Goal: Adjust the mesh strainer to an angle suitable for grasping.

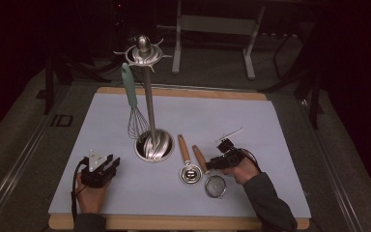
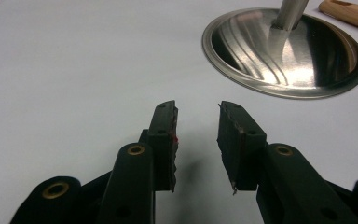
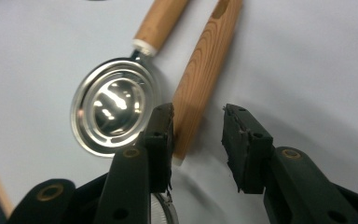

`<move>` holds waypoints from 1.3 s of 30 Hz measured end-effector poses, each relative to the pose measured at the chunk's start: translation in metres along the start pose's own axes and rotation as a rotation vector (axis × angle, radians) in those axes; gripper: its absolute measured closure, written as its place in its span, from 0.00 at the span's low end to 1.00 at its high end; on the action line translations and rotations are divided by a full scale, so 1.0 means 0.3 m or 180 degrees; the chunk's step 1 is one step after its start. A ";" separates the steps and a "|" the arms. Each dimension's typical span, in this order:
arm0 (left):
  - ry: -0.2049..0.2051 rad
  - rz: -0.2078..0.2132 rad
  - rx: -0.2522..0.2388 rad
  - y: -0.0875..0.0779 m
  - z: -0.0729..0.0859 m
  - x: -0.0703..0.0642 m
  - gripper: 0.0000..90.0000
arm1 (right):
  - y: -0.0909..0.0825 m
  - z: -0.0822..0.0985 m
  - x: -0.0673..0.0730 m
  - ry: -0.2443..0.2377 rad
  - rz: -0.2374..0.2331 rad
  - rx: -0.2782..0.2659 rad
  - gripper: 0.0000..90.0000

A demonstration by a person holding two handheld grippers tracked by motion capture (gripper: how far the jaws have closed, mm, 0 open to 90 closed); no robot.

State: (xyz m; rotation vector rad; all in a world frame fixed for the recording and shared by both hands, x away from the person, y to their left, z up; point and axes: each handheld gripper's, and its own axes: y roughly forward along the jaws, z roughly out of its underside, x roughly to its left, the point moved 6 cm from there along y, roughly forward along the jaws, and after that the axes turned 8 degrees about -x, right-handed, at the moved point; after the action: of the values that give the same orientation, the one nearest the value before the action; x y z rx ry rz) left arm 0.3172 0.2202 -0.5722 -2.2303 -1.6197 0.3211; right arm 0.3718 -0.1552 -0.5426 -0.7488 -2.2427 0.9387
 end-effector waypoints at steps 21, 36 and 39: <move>-0.0012 -0.0002 -0.0009 -0.002 -0.001 0.001 0.75 | 0.078 -0.002 0.027 0.0155 -0.0094 0.0470 0.74; -0.0007 -0.0008 -0.0011 -0.001 -0.001 0.000 0.75 | 0.027 -0.038 0.005 0.0152 0.0077 0.0143 0.79; -0.0009 -0.0015 -0.0010 -0.001 0.000 0.001 0.75 | 0.011 -0.048 0.010 0.0145 0.0045 0.0061 0.79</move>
State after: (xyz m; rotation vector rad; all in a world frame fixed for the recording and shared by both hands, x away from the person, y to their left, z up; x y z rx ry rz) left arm 0.3170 0.2204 -0.5719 -2.2288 -1.6277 0.3207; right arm 0.3807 -0.1451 -0.5358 -0.7706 -2.1888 0.9394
